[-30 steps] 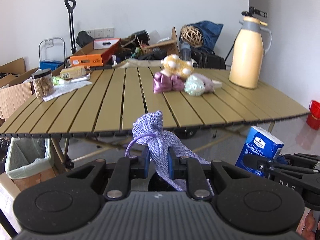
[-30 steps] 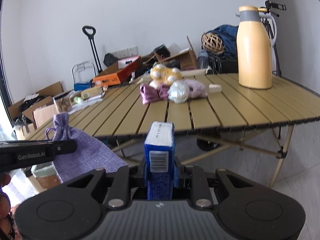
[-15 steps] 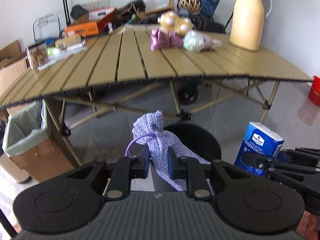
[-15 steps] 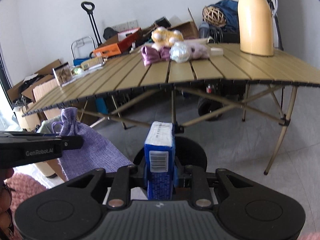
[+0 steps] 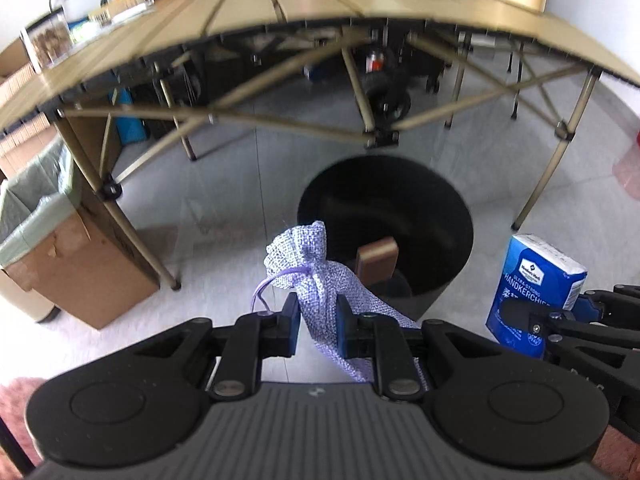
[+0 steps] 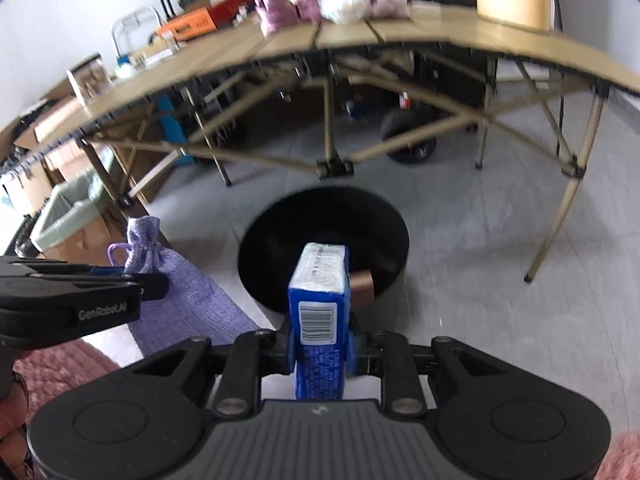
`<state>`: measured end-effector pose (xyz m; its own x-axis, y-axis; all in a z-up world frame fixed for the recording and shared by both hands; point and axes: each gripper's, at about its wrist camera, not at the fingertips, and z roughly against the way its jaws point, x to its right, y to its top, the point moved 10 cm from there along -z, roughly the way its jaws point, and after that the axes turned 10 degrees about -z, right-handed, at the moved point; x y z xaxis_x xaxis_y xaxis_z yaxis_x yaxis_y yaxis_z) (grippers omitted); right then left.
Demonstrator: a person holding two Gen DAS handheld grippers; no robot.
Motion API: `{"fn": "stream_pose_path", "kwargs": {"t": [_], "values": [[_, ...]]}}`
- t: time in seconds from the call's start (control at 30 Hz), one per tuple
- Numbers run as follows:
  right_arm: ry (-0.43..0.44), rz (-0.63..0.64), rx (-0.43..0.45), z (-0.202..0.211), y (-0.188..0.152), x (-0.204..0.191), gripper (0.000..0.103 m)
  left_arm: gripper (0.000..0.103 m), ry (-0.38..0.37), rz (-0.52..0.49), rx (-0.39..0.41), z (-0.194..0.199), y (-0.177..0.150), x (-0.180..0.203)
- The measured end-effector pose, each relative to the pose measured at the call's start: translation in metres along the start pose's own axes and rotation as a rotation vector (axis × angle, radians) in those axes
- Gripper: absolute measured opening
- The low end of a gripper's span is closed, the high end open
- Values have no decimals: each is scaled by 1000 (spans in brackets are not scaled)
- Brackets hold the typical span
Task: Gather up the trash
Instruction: 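Carry the purple pouch and blue tissue box down over the black bin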
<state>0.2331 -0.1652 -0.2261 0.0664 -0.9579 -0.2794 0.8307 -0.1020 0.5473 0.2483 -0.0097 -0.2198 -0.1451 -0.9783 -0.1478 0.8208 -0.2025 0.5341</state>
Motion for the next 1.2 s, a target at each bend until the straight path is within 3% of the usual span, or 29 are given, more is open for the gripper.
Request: {"fn": "stream_pose_path", "kwargs": {"t": [0.17, 0.47, 1.2], "values": [[-34, -7, -58, -19, -12, 6, 22, 18, -11, 20, -81, -29, -16, -1], [-97, -4, -146, -53, -30, 17, 22, 18, 5, 23, -157, -61, -37, -10], [-115, 12, -109, -51, -25, 26, 22, 18, 25, 44, -114, -63, -26, -18]]}}
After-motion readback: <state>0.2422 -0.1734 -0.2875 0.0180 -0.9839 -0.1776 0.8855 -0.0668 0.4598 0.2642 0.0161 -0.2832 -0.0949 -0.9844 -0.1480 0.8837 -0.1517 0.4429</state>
